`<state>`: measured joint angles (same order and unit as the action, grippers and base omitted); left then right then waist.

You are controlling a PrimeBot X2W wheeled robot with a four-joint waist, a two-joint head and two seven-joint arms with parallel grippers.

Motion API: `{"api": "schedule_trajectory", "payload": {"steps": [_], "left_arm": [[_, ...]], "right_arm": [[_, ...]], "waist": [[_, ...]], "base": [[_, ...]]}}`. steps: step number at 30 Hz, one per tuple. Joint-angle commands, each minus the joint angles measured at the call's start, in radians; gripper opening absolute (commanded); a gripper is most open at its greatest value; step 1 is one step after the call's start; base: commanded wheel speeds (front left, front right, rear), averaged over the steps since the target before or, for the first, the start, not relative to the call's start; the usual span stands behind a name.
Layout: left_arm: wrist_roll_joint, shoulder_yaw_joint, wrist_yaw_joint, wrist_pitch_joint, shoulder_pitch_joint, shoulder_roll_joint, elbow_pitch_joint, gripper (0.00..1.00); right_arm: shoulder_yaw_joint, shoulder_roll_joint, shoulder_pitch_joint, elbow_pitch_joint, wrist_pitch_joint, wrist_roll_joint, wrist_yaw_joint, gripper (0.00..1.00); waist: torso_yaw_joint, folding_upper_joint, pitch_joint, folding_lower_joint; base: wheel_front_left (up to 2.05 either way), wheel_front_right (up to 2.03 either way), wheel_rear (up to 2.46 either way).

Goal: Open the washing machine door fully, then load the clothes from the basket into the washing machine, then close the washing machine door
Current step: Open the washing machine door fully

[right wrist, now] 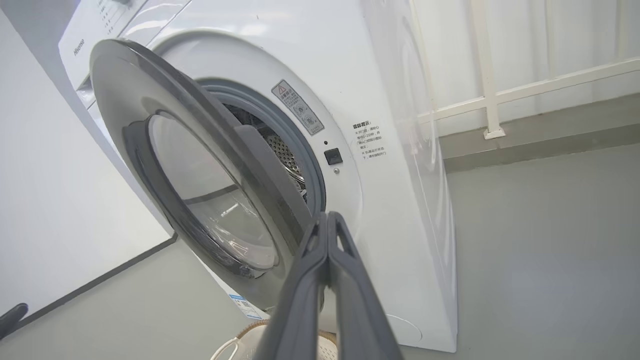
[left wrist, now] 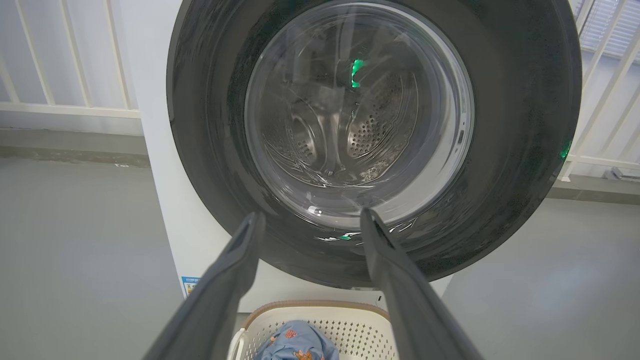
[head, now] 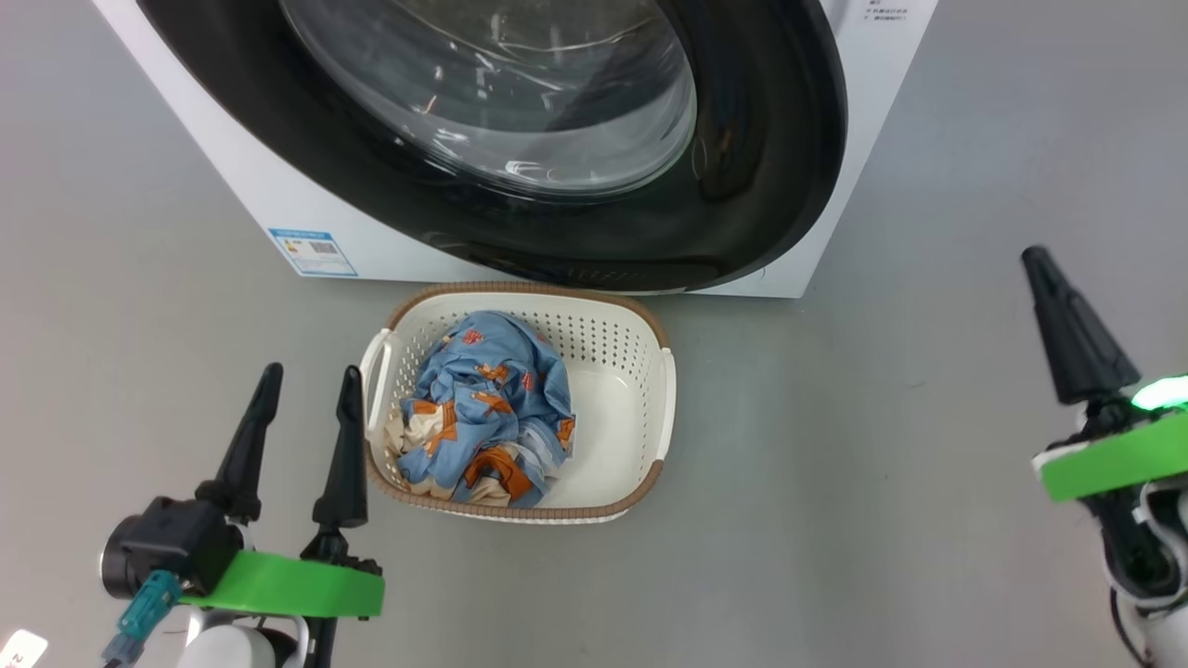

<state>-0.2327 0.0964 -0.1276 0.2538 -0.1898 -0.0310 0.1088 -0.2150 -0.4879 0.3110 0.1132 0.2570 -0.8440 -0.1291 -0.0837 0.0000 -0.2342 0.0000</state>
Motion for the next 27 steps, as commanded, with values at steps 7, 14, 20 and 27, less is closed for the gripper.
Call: {"api": "schedule_trajectory", "payload": {"steps": [7,14,20,27], "left_arm": [[-0.003,-0.036,-0.003,0.008,-0.020,-0.019,-0.021,1.00],[0.000,-0.035,-0.003,0.008,-0.031,-0.019,-0.022,1.00],[-0.001,-0.034,-0.003,0.008,-0.042,-0.019,-0.024,1.00],[-0.004,-0.033,-0.003,0.008,-0.052,-0.019,-0.024,1.00]], "right_arm": [[-0.052,-0.087,0.132,0.034,-0.035,-0.216,-0.002,0.00],[-0.086,-0.122,0.263,0.085,-0.152,-0.437,-0.002,0.00],[-0.098,-0.136,0.374,0.150,-0.279,-0.593,-0.002,0.00],[-0.102,-0.135,0.481,0.225,-0.397,-0.696,-0.002,0.00]], "waist": [[-0.005,0.0000,-0.016,0.0000],[-0.015,0.0000,-0.034,0.0000],[-0.026,0.0000,-0.053,0.0000],[-0.039,0.0000,-0.072,0.0000]], "base": [[0.00,0.00,0.00],[0.00,0.00,0.00],[0.00,0.00,0.00],[0.00,0.00,0.00]]}}
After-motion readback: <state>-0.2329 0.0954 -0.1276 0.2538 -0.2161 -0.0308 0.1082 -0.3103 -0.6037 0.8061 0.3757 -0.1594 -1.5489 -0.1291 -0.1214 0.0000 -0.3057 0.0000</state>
